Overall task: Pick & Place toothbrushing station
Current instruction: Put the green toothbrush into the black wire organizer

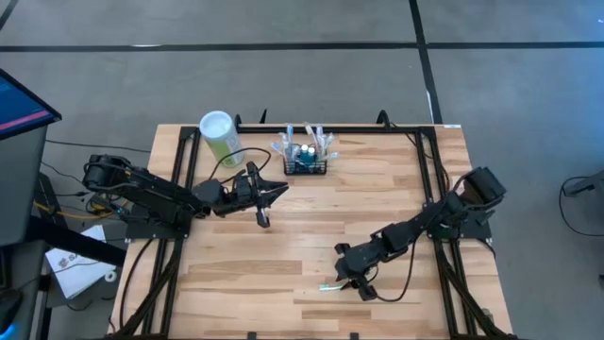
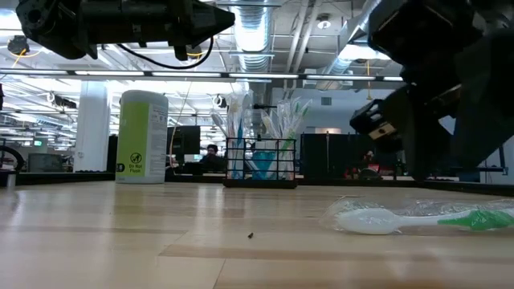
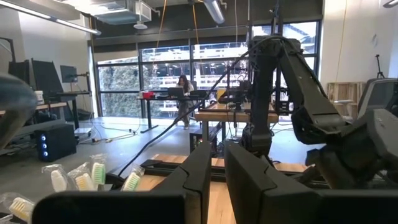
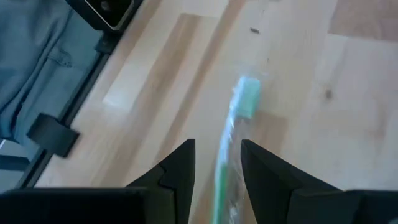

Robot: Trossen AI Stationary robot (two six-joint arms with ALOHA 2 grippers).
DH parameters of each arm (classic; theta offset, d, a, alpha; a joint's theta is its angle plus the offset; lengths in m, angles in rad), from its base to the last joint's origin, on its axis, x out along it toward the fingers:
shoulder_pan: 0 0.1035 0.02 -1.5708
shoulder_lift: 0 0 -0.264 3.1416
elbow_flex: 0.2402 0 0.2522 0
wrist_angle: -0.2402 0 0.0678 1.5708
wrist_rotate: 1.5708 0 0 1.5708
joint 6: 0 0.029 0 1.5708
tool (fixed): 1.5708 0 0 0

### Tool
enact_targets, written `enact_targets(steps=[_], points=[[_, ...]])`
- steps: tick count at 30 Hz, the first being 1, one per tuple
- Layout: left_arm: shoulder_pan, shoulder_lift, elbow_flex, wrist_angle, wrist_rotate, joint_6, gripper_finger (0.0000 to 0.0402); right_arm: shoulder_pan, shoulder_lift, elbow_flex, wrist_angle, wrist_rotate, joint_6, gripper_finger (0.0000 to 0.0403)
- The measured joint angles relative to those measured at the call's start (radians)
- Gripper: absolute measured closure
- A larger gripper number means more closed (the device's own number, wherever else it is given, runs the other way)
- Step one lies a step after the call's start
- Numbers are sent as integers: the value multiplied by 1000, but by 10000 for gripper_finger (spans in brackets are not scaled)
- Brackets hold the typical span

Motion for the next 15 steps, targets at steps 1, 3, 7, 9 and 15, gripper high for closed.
enact_targets(steps=[1,3,7,9,15], points=[[0,0,-1,0,0,0,363,1,12,9,7,0,-1,282],[0,0,-1,0,0,0,363,2,39,20,-3,-2,-3,282],[0,0,-1,0,0,0,363,1,97,37,-9,-3,-3,282],[0,0,-1,0,0,0,363,0,115,47,-7,-4,-3,282],[0,0,-1,0,0,0,363,0,126,73,-41,-2,-13,285]])
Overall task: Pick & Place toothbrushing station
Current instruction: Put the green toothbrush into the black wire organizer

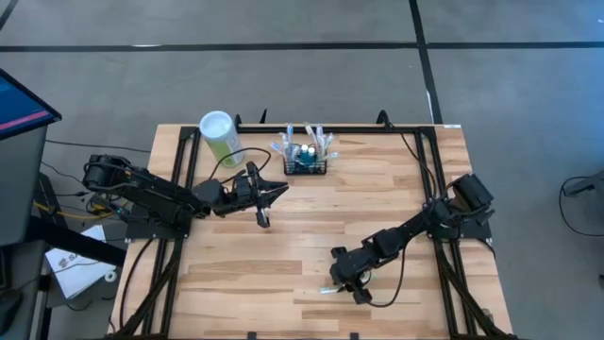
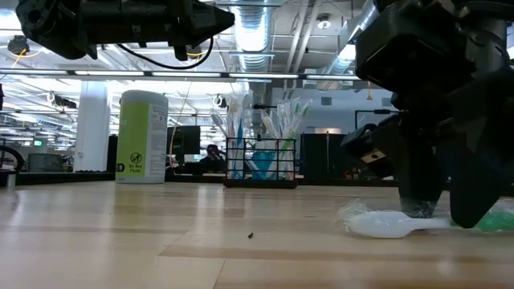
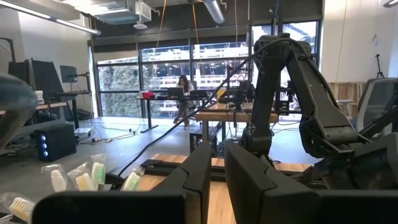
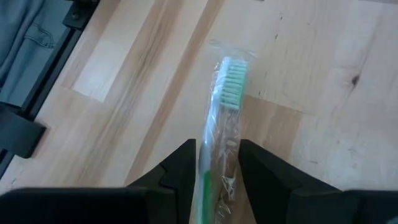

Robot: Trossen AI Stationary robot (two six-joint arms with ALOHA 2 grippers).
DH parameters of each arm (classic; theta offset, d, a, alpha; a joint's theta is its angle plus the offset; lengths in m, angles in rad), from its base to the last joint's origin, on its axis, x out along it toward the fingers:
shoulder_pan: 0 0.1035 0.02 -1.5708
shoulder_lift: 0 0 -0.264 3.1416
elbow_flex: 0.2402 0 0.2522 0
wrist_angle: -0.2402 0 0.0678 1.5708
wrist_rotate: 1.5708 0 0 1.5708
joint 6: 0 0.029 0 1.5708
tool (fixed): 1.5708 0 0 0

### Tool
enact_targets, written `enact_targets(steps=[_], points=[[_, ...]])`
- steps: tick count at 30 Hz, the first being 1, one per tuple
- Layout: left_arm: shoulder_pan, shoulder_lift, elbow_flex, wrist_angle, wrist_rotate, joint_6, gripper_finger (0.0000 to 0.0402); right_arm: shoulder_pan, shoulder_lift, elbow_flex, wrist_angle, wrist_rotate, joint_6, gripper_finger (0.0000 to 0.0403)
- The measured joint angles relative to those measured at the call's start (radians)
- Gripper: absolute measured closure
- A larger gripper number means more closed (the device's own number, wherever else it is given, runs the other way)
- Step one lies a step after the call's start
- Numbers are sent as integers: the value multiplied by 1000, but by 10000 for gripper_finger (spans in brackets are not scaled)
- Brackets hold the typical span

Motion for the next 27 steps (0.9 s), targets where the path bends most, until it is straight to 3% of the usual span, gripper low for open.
enact_targets(steps=[4,10,22,27], points=[[0,0,0,0,0,0,363,0,1,0,-3,4,-1,313],[0,0,0,0,0,0,363,-2,1,0,-17,8,-28,392],[0,0,-2,0,0,0,363,-8,-86,56,-117,32,-118,400],[0,0,-5,0,0,0,363,-13,-181,57,-114,153,-157,401]])
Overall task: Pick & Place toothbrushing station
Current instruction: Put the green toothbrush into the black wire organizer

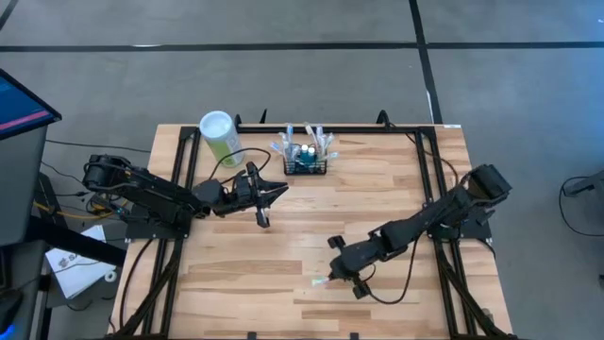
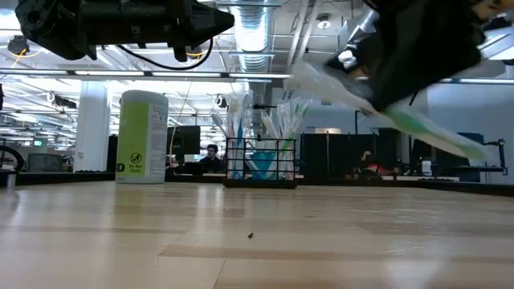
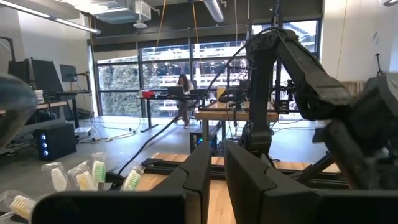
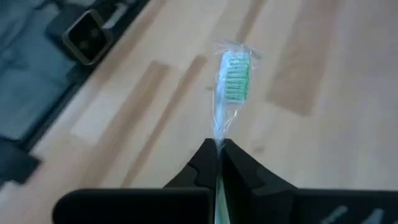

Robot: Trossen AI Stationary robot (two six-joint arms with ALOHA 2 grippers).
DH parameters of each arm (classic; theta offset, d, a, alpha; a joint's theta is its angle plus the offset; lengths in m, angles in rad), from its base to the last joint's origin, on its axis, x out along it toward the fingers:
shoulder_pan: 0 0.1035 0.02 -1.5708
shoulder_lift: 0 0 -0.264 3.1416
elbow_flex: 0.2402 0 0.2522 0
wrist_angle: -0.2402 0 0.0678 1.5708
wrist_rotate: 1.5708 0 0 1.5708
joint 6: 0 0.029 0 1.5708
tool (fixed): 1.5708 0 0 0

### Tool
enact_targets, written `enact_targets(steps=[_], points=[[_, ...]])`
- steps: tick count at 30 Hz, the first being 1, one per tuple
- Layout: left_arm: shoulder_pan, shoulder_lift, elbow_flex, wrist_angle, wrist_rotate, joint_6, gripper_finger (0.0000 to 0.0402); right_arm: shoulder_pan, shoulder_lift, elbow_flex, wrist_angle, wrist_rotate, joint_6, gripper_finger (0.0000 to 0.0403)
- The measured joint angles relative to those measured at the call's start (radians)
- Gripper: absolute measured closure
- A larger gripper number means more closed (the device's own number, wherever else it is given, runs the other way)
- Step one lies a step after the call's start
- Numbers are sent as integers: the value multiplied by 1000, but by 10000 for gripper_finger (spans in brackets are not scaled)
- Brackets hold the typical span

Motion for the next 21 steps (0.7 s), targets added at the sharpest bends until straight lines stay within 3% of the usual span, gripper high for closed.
enact_targets(steps=[7,21], points=[[0,0,0,0,0,0,363,-35,-130,0,11,136,-88,402],[0,0,0,0,0,0,363,-128,-201,-1,33,141,-159,403]])
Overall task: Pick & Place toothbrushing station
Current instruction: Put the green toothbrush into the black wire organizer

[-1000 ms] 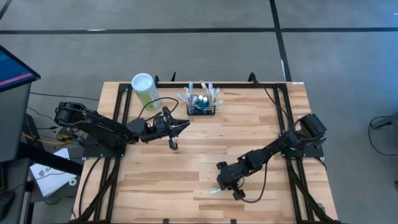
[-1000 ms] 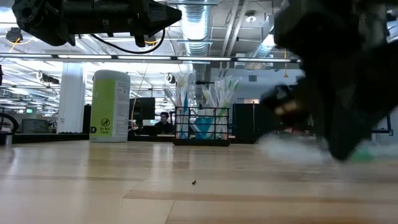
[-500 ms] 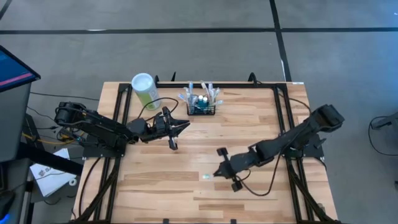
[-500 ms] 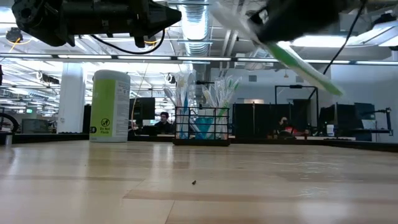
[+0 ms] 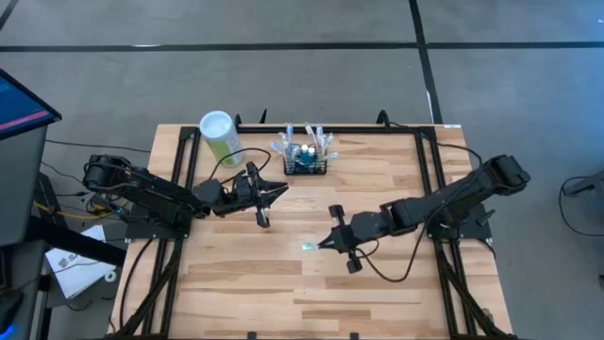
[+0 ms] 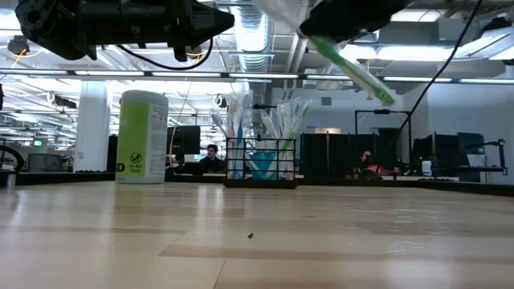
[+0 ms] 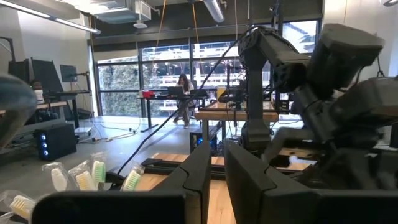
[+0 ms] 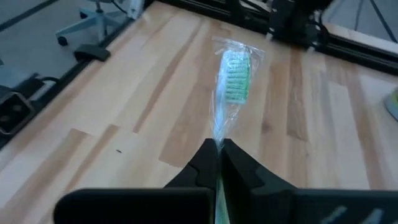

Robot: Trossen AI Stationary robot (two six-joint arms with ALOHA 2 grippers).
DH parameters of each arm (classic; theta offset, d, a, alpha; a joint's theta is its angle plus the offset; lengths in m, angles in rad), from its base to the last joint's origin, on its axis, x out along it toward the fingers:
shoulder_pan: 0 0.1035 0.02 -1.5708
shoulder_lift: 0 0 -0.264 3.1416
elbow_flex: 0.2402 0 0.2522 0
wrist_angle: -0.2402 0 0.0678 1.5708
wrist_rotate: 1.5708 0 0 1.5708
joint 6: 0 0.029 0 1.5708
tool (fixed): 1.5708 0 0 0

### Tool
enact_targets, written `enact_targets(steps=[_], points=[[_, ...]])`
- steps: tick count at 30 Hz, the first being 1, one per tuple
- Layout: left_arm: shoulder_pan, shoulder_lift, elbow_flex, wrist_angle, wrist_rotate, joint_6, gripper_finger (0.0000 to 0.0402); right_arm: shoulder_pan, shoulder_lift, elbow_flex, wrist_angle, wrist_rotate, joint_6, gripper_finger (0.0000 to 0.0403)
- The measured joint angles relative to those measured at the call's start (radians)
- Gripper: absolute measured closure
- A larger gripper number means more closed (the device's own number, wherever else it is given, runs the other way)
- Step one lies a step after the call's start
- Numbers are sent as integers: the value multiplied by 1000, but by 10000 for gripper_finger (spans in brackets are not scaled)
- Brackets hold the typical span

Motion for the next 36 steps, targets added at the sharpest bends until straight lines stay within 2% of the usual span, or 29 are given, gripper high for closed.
enact_targets(steps=[4,9,17,21,27,33,36], points=[[0,0,0,0,0,0,363,-24,-13,-27,10,-1,0,403],[0,0,0,0,0,0,363,-39,-127,-148,71,-1,36,403],[0,0,0,2,0,0,363,-80,-262,-299,363,-4,3,403],[0,0,0,5,0,0,363,-151,-266,-302,497,-7,-23,403],[0,0,0,10,1,0,363,-257,-247,-303,660,-120,-11,403],[0,0,1,46,60,0,363,-331,-178,-300,868,-218,20,403],[0,0,5,58,60,0,363,-358,-122,-297,955,-226,51,403]])
